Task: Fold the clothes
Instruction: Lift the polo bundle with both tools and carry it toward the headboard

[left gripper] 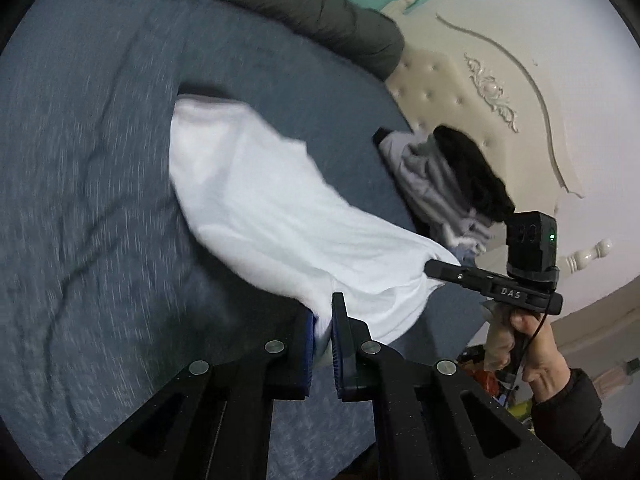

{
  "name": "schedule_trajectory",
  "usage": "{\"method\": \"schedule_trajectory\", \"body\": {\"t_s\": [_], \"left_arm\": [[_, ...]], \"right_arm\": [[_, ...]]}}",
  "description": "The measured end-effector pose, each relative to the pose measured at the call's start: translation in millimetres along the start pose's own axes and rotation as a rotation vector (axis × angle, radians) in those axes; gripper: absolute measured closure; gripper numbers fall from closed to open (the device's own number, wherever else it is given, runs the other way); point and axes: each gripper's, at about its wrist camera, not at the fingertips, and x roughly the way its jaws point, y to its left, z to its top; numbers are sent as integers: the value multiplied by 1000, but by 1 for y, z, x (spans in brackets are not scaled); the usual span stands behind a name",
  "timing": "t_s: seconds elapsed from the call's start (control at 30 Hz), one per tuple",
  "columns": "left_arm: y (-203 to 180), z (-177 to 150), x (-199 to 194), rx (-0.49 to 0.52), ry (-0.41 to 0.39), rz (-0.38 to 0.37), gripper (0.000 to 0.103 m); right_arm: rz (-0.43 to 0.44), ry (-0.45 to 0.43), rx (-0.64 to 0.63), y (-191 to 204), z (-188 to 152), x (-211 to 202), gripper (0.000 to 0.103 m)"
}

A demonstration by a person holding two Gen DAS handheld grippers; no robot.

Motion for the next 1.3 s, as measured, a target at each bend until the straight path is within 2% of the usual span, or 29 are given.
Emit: {"method": "schedule_trajectory", "body": {"t_s": [0.33,0.7,0.93,1.3], "left_arm": [[-68,100,-25,75,-74,-10,96],[-129,211,-9,120,-116,-57,96],[-161,264,4,143,-147,-72,96],[-236,340,44,218,-164,-79,96]], "right_arm": [[-25,-120,-88,17,101,-72,95],[-84,-224,-118,-5,213,-137,95],[-97,-278,-115,-27,260,-172,95],[-177,-364,-84,-79,329,-233,96]]}}
